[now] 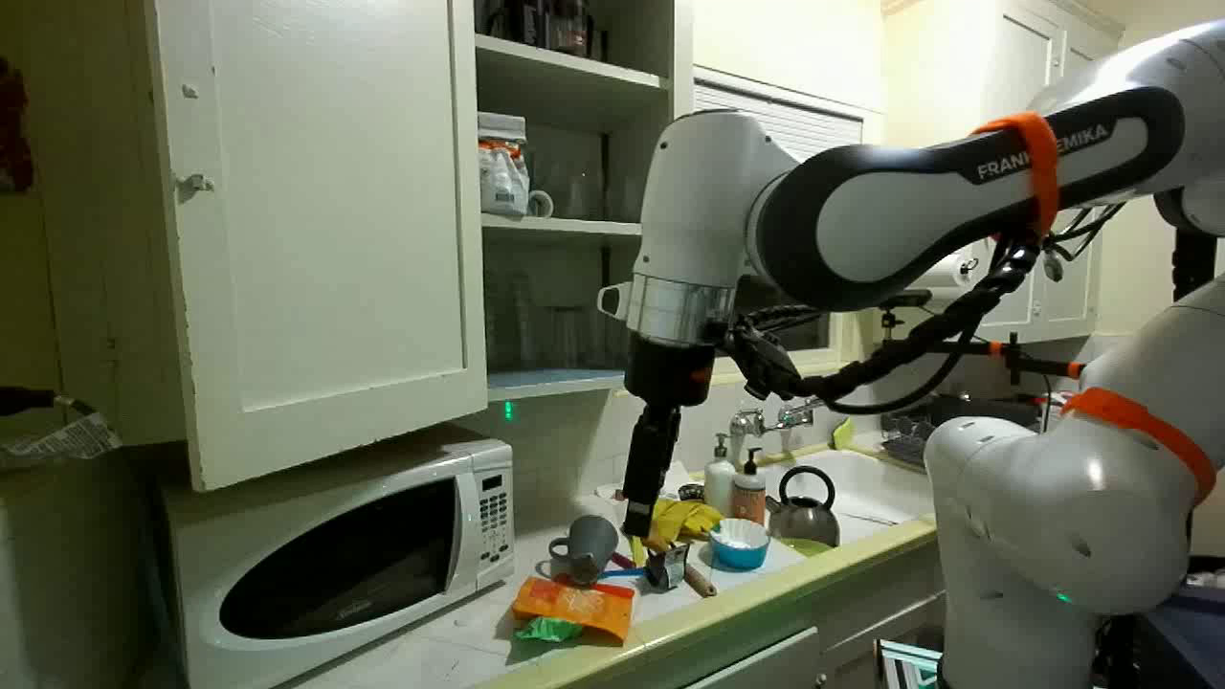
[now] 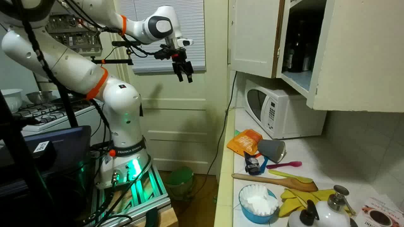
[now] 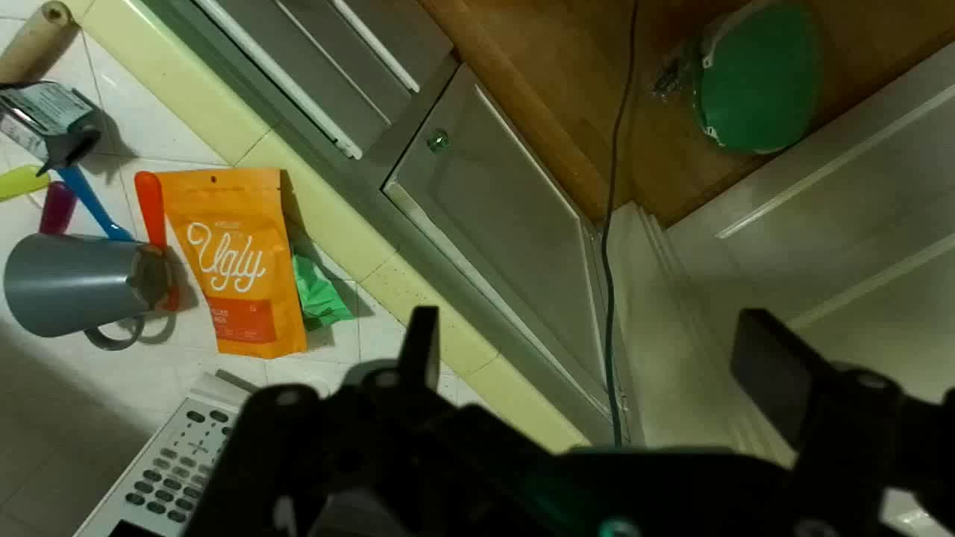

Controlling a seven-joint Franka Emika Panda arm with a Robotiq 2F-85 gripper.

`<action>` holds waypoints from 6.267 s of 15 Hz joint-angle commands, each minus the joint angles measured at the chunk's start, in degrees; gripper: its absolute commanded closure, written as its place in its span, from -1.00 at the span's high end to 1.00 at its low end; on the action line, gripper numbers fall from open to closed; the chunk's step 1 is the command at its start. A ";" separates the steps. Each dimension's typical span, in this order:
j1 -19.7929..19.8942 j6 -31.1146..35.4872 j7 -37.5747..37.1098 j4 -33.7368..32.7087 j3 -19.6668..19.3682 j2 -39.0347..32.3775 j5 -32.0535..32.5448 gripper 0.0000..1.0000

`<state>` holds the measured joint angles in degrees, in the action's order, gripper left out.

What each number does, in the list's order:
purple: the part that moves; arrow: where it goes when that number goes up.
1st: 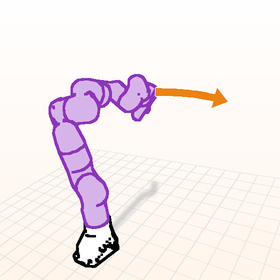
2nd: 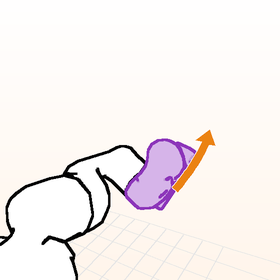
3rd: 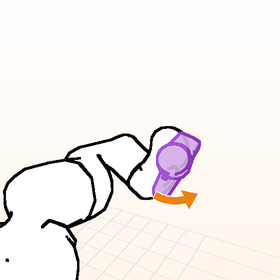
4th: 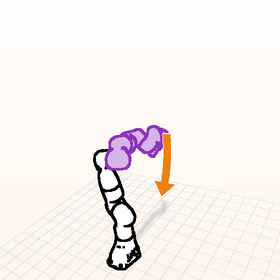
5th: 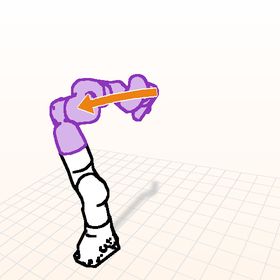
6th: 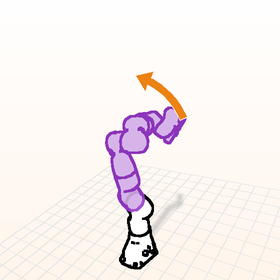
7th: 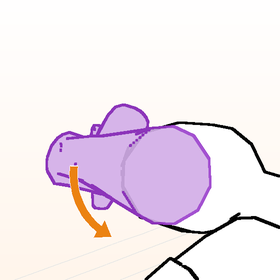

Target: Place the grey mug upright.

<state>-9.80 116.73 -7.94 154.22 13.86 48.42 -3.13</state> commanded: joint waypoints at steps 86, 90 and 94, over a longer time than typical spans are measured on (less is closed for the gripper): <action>12.06 15.72 72.62 -6.82 -49.74 -31.22 -2.73 1.00; 3.99 10.58 89.99 -11.17 -62.85 -35.33 -18.36 1.00; 12.28 11.34 88.59 -9.77 -54.89 -35.57 -18.58 1.00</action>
<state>-1.04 128.53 79.81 144.52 -44.53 13.52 -20.50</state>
